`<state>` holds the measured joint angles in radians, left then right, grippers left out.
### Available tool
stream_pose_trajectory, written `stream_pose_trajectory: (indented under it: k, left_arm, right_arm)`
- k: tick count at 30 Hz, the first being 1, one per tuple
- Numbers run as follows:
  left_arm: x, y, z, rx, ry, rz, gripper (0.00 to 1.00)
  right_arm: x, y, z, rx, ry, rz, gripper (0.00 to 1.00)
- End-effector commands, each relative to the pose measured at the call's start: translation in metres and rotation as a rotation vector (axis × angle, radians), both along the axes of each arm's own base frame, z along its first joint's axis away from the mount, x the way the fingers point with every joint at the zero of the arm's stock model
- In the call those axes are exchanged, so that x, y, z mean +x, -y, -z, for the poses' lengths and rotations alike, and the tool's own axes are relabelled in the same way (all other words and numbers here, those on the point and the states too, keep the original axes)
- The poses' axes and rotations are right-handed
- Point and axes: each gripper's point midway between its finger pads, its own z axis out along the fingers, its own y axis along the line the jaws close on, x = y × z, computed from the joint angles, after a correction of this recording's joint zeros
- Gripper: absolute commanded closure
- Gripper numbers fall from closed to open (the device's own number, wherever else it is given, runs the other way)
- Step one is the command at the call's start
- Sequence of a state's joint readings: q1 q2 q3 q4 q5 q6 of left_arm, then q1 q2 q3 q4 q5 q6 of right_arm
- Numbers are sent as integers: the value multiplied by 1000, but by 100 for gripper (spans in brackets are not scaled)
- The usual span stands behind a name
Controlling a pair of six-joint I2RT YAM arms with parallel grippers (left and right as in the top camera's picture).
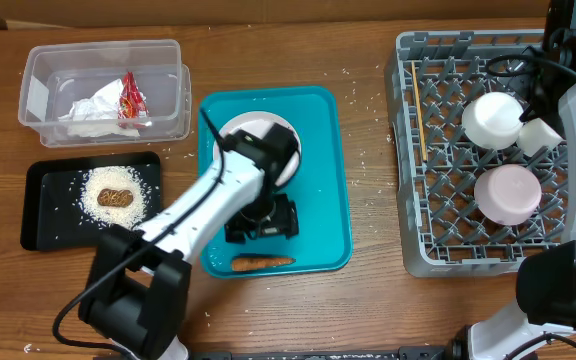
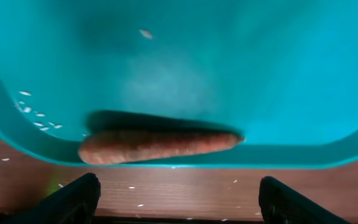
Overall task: Sort waste into correct bins and load items into the dishwasher
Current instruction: 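Reach the left gripper back to the carrot on the teal tray, then close the left gripper around the carrot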
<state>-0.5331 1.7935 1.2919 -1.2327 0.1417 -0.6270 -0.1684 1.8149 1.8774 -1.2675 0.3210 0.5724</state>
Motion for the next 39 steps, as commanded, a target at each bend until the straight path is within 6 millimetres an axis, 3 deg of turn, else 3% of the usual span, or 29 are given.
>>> stream_pose_trajectory:
  k: [1,5,12,16,18,29,39]
  left_arm:
    - [-13,2,2,10,8,103,16]
    - [-23,-1,9,26,-18,115,23]
    - [-32,-22,23,117,-30,131,53]
    - [-38,-31,29,142,-43,165,46]
    - [-40,-31,30,140,-52,177,48]
    - [-39,-27,33,116,-49,170,96]
    - [-45,-24,42,87,-61,163,96]
  right_arm:
    - [-1,2,-10,-10,30,9,0]
    - [-1,2,-10,-10,30,9,0]
    - [-1,2,-10,-10,30,9,0]
    - [-1,2,-10,-10,30,9,0]
    - [-1,2,-10,-10,30,9,0]
    - [-1,2,-10,-10,30,9,0]
    - [-1,2,-10,-10,30,9,0]
